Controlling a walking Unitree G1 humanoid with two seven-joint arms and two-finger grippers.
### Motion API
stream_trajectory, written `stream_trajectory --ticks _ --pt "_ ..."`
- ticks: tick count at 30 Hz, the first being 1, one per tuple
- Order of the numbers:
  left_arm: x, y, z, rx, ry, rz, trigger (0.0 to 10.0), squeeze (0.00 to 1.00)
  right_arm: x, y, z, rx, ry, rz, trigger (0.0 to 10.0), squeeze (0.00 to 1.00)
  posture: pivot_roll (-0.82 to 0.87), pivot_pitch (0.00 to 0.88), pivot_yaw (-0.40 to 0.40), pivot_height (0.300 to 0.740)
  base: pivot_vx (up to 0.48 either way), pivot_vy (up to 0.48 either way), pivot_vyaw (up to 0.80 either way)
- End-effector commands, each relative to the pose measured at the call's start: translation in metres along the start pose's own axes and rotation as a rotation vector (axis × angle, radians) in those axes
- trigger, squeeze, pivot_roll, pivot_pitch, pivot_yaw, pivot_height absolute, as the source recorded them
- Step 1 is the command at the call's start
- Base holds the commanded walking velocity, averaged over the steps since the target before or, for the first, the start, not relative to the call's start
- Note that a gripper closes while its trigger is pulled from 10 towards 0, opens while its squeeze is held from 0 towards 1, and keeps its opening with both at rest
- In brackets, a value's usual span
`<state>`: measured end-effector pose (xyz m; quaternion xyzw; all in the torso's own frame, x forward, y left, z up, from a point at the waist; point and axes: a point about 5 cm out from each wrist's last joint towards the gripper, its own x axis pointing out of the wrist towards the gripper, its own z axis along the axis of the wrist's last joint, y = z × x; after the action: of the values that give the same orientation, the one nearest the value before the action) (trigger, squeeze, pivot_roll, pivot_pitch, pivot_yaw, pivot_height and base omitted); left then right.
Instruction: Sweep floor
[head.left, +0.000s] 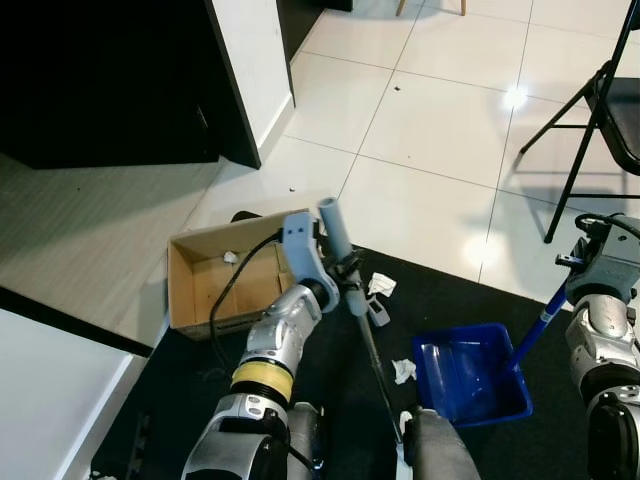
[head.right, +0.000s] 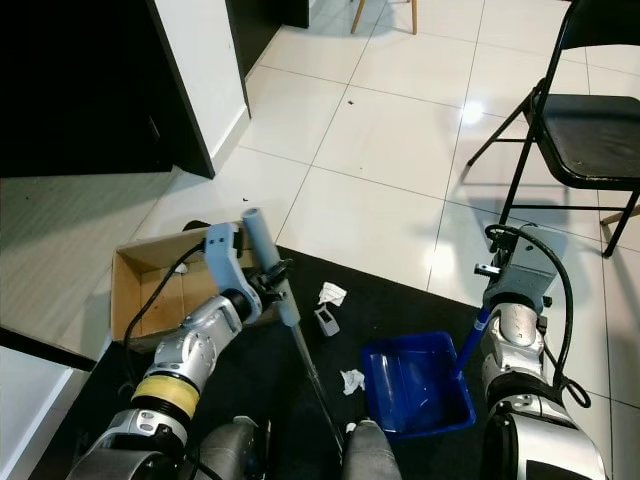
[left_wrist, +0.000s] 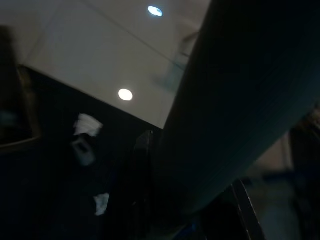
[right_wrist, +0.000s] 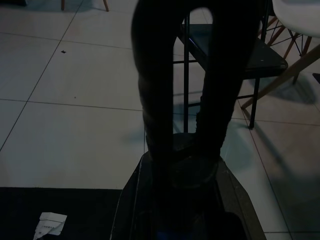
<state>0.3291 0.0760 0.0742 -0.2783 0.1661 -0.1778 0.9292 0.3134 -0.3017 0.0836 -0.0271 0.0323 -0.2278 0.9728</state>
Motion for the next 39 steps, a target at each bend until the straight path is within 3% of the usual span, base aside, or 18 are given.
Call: stream_trajectory --ticks 1,2,4,7,8,13,14,18,21,26,33,36,39 --pt "0.005 -0.011 0.009 -0.047 -0.087 -0.040 10.0 0.00 -0.011 0.006 -0.024 0.025 0.109 0.015 10.0 0.00 0.00 0.223 0.028 0.740 0.000 0.000 0.00" --pt "0.005 -0.011 0.009 -0.047 -0.087 -0.040 10.0 0.00 -0.011 0.006 -0.024 0.025 0.109 0.015 10.0 0.00 0.00 0.223 0.028 0.740 0.000 0.000 0.00" --pt "0.004 -0.005 0.011 0.134 -0.092 -0.014 10.0 0.00 -0.010 0.006 -0.023 0.021 0.106 0.018 10.0 0.00 0.00 0.221 0.029 0.740 0.000 0.000 0.00" --pt "0.000 0.000 0.016 0.253 -0.113 0.021 10.0 0.00 -0.010 0.006 -0.023 0.008 0.100 0.025 10.0 0.00 0.00 0.219 0.030 0.740 0.000 0.000 0.00" --pt "-0.005 0.012 0.028 0.325 -0.206 0.144 10.0 0.00 -0.010 0.008 -0.021 -0.010 0.089 0.040 10.0 0.00 -0.01 0.214 0.030 0.740 0.000 0.000 0.00" --pt "-0.014 0.028 0.042 0.356 -0.306 0.262 10.0 0.00 -0.009 0.010 -0.018 -0.019 0.075 0.054 10.0 0.00 -0.01 0.211 0.027 0.740 0.000 0.000 0.00" --pt "-0.019 0.038 0.050 0.354 -0.364 0.333 10.0 0.00 -0.008 0.011 -0.017 -0.020 0.066 0.059 10.0 0.00 -0.01 0.208 0.025 0.740 0.000 0.000 0.00" --pt "-0.028 0.050 0.060 0.363 -0.434 0.390 10.0 0.00 -0.007 0.013 -0.013 -0.015 0.050 0.065 10.0 0.00 -0.01 0.200 0.021 0.740 0.000 0.000 0.00" --pt "-0.042 0.068 0.075 0.326 -0.531 0.444 10.0 0.00 -0.005 0.019 -0.009 0.004 0.020 0.079 10.0 0.00 -0.01 0.179 0.012 0.740 0.000 0.000 0.00" --pt "-0.048 0.076 0.070 0.318 -0.529 0.429 10.0 0.00 -0.007 0.022 -0.010 0.007 0.021 0.088 10.0 0.00 -0.01 0.168 0.010 0.740 0.000 0.000 0.00" --pt "-0.047 0.073 0.056 0.315 -0.498 0.368 10.0 0.00 -0.009 0.024 -0.012 0.020 0.022 0.089 10.0 0.00 -0.02 0.163 0.009 0.740 0.000 0.000 0.00" --pt "-0.046 0.071 0.050 0.417 -0.460 0.323 10.0 0.00 -0.009 0.027 -0.011 0.032 0.010 0.099 10.0 0.00 -0.02 0.154 0.010 0.740 0.000 0.000 0.00" --pt "-0.048 0.073 0.046 0.442 -0.444 0.314 10.0 0.00 -0.008 0.027 -0.007 0.035 -0.016 0.100 10.0 0.00 -0.03 0.148 0.011 0.740 0.000 0.000 0.00"
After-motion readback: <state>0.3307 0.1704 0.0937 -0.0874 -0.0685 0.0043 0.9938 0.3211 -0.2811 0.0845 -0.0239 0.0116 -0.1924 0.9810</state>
